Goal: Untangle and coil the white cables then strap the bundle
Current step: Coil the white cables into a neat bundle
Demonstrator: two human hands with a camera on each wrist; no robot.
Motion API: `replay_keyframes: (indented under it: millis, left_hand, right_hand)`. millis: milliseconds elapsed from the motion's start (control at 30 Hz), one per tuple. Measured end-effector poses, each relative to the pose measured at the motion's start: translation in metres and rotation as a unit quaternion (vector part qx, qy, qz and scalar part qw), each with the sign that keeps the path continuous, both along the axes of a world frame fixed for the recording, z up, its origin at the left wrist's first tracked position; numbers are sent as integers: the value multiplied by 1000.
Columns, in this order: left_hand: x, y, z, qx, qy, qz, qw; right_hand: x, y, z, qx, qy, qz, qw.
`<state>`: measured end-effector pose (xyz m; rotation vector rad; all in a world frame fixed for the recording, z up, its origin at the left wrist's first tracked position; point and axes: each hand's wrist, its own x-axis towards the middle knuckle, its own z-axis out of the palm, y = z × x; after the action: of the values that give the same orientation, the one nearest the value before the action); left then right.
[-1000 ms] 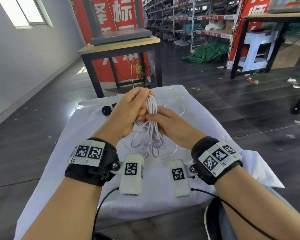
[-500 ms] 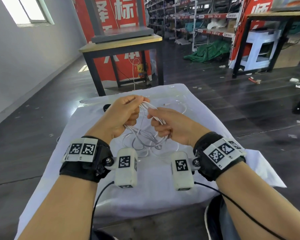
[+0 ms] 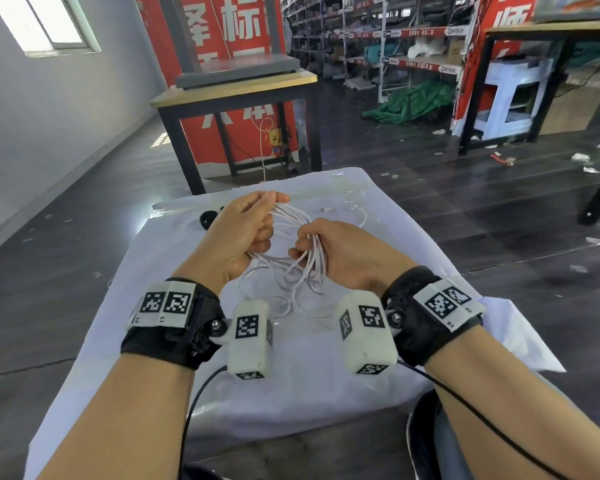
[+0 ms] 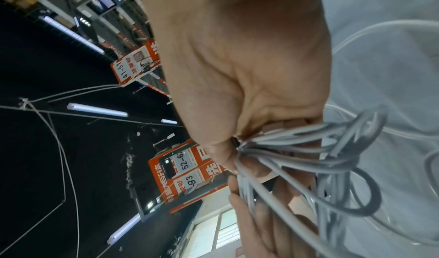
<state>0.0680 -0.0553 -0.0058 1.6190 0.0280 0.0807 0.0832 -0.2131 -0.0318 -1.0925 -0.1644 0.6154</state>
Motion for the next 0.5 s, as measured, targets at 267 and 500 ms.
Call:
replay_keyframes:
  millis: [267,500]
  left_hand:
    - [-3,14,5,13,56,-17,998]
    - [-1,15,6,-109,87,12,990]
  right_hand:
    - [0,-4,4,-5,38,34,999]
    - [-4,3,-4,-195,-111,93,970]
